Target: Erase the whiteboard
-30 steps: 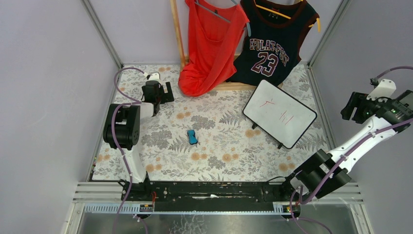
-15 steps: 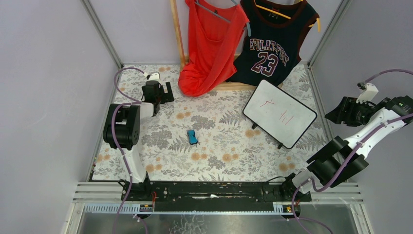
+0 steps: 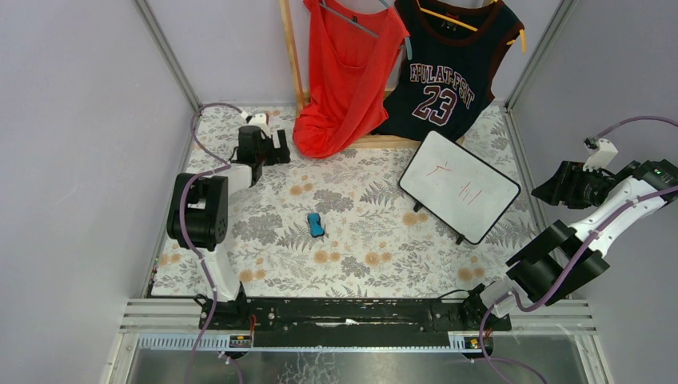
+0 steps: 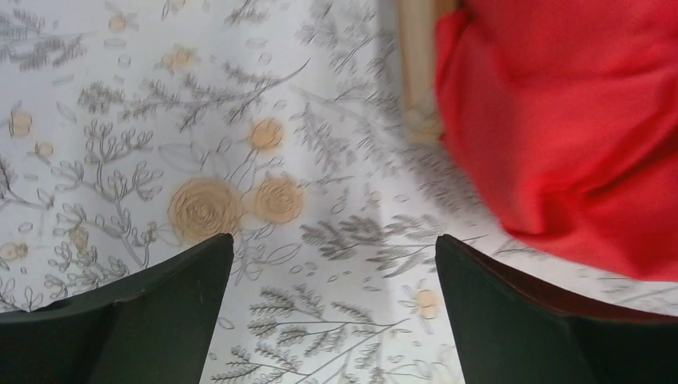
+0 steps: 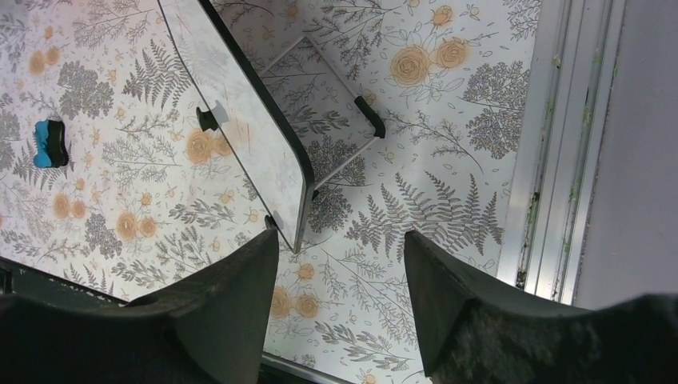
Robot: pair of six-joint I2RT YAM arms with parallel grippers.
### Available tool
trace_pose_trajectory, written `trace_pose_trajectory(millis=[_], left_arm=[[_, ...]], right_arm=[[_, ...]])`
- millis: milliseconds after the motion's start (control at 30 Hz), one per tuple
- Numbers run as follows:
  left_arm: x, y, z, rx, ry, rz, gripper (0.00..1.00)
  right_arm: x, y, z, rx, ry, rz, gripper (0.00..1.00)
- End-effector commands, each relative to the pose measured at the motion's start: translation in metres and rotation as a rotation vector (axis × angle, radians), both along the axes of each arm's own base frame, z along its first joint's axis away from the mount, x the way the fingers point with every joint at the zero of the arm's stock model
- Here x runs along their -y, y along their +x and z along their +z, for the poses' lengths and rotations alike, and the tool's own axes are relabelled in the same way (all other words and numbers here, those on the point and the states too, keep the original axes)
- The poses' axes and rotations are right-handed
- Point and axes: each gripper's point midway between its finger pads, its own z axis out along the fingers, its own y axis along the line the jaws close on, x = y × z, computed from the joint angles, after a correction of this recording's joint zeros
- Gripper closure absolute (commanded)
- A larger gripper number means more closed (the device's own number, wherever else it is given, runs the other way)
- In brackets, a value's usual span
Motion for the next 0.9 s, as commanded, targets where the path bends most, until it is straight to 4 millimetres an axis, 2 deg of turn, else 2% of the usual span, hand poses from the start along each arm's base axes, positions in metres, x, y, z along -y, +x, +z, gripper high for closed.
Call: trace_pose_trajectory(millis=[0, 133, 300, 467, 567, 733, 867], left_arm=[[0.038, 0.018, 0.091, 0.15, -0.134, -0.118, 0.05], [0.066, 0.008, 0.122, 0.162, -0.209, -0.201, 0.03], [0.113, -0.014, 0.162, 0.172, -0.271, -0.312, 0.03], [0.155, -0.054, 0.201, 0.204, -0.344, -0.403, 0.03], [0.17, -0.078, 0.218, 0.219, -0.413, -0.465, 0.06], [0.184, -0.114, 0.23, 0.214, -0.541, -0.572, 0.26], [0.188, -0.132, 0.234, 0.2, -0.586, -0.622, 0.48]], right_arm=[[-0.001, 0.005, 0.009, 0.044, 0.0, 0.006, 0.34], [-0.005, 0.007, 0.004, 0.049, 0.045, 0.028, 0.34], [-0.006, 0.011, -0.006, 0.046, 0.106, 0.066, 0.35], [-0.007, 0.012, -0.015, 0.037, 0.142, 0.093, 0.37], [-0.008, 0.013, -0.017, 0.042, 0.136, 0.099, 0.37], [-0.016, 0.018, -0.019, 0.042, 0.138, 0.138, 0.37], [-0.025, 0.024, -0.025, 0.034, 0.146, 0.177, 0.37]])
